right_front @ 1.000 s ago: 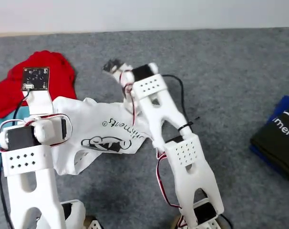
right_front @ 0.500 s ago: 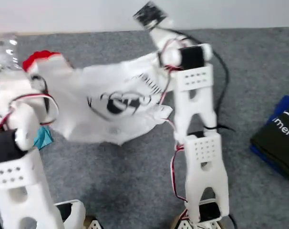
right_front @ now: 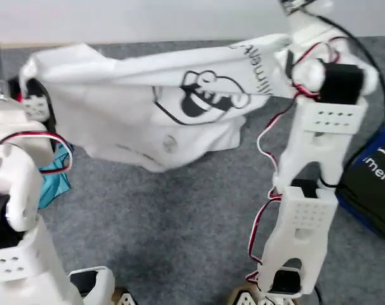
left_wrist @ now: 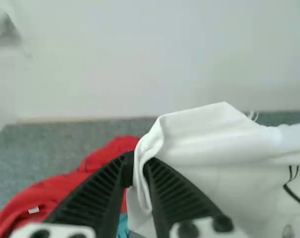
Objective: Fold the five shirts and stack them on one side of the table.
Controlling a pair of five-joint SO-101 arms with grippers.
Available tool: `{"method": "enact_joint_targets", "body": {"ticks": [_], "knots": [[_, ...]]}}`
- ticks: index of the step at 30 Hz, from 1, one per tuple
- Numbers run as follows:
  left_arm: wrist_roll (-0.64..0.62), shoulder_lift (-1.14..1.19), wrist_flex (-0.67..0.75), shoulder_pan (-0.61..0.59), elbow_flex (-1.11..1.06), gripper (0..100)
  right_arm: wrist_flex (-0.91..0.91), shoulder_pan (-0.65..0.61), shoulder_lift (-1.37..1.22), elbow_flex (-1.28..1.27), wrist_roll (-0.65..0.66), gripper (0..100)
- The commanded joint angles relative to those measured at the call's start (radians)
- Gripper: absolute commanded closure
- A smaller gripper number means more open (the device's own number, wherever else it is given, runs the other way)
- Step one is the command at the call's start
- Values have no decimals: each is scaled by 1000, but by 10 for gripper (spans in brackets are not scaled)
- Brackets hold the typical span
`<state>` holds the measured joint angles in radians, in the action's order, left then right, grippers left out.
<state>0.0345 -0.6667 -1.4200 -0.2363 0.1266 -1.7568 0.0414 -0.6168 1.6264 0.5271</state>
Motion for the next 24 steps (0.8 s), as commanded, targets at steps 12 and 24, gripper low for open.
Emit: {"method": "enact_joint_targets", "body": {"ticks": [12,24], "knots": [[8,-12,147,17,380,994,-39,18,298,41,46,988],[8,12,285,17,392,994,-39,-186,671,-701,48,988]]}}
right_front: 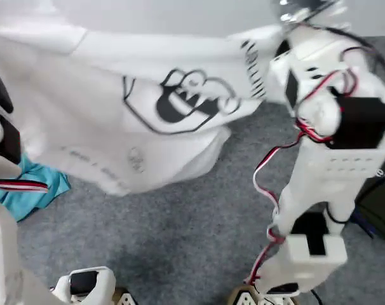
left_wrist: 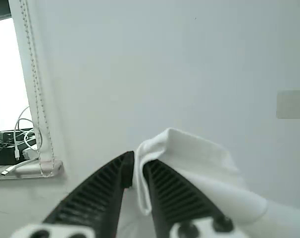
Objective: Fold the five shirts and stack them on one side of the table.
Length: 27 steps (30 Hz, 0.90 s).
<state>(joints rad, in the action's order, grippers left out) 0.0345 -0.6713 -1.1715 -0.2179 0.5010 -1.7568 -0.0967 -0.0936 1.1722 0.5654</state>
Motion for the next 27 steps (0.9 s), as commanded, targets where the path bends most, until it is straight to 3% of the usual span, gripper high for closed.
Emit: {"method": "enact_joint_targets", "body": {"ticks": [1,7,12,15,21,27], "knots": [[8,34,37,-2,21,994,-39,-70,196,-336,6,988],[8,175,3,6,16,994,-35,-154,427,-818,2,988],[5,430,-12,34,-21,994,38,-147,478,-1126,2,988],[3,601,25,87,-45,994,203,-111,476,-1286,2,988],[3,945,227,180,-44,991,667,-8,447,-1568,8,988],[3,1100,284,196,-42,882,834,134,249,-1545,5,988]]}}
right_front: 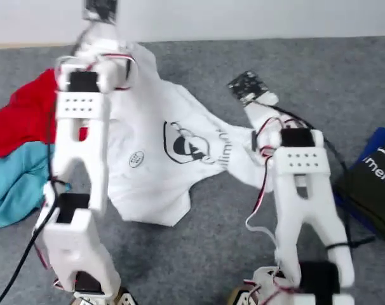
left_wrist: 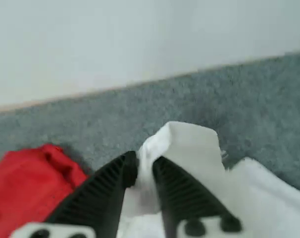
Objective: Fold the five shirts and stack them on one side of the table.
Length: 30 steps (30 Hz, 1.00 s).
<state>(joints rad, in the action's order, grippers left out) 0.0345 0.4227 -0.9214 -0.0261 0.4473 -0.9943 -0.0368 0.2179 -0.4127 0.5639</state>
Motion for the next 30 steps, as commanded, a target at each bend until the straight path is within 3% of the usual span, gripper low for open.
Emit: {"method": "enact_joint_targets", "body": {"ticks": [1,7,14,18,25,30], "knots": [[3,11,34,5,12,873,77,96,-97,61,6,988],[3,9,21,3,48,844,70,188,-286,233,5,988],[5,15,-112,5,263,844,47,249,-407,367,5,988],[14,12,-310,34,331,848,-41,249,-418,411,-28,988],[219,20,-743,184,332,848,-67,248,-412,430,-34,988],[226,20,-835,241,283,848,-67,248,-412,428,-35,988]]}}
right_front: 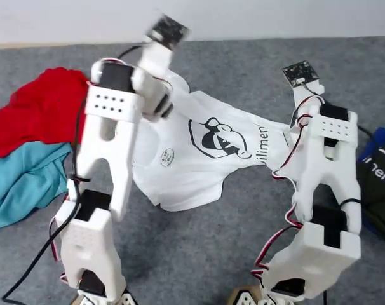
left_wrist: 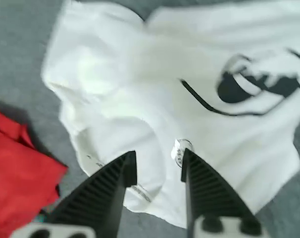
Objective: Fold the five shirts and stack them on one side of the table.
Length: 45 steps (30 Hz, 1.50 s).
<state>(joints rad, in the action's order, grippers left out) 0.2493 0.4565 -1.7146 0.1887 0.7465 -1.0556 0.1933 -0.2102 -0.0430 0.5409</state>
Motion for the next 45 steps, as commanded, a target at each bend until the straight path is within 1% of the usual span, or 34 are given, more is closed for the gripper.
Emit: {"method": "enact_joint_targets", "body": {"ticks": [1,5,12,17,23,27,29,35,38,42,45], "knots": [[12,-20,-41,31,-41,849,-7,18,16,58,-12,988],[18,-80,-41,98,-191,849,-41,18,18,58,-12,988],[35,-301,-32,247,-539,849,-108,24,19,60,-14,988],[46,-399,81,247,-806,848,-113,22,44,58,-14,988],[126,-437,218,239,-1023,844,-111,18,82,58,-14,988],[140,-437,311,244,-1109,842,-113,18,84,58,-14,988],[140,-437,368,236,-1139,823,-113,18,84,58,-14,988],[153,-434,500,187,-1204,807,-114,18,85,58,-46,988],[173,-423,525,158,-1216,807,-153,16,85,69,-49,988],[203,-327,529,133,-1208,807,-170,16,85,71,-49,988],[203,-249,470,132,-1138,807,-170,18,87,71,-49,988]]}}
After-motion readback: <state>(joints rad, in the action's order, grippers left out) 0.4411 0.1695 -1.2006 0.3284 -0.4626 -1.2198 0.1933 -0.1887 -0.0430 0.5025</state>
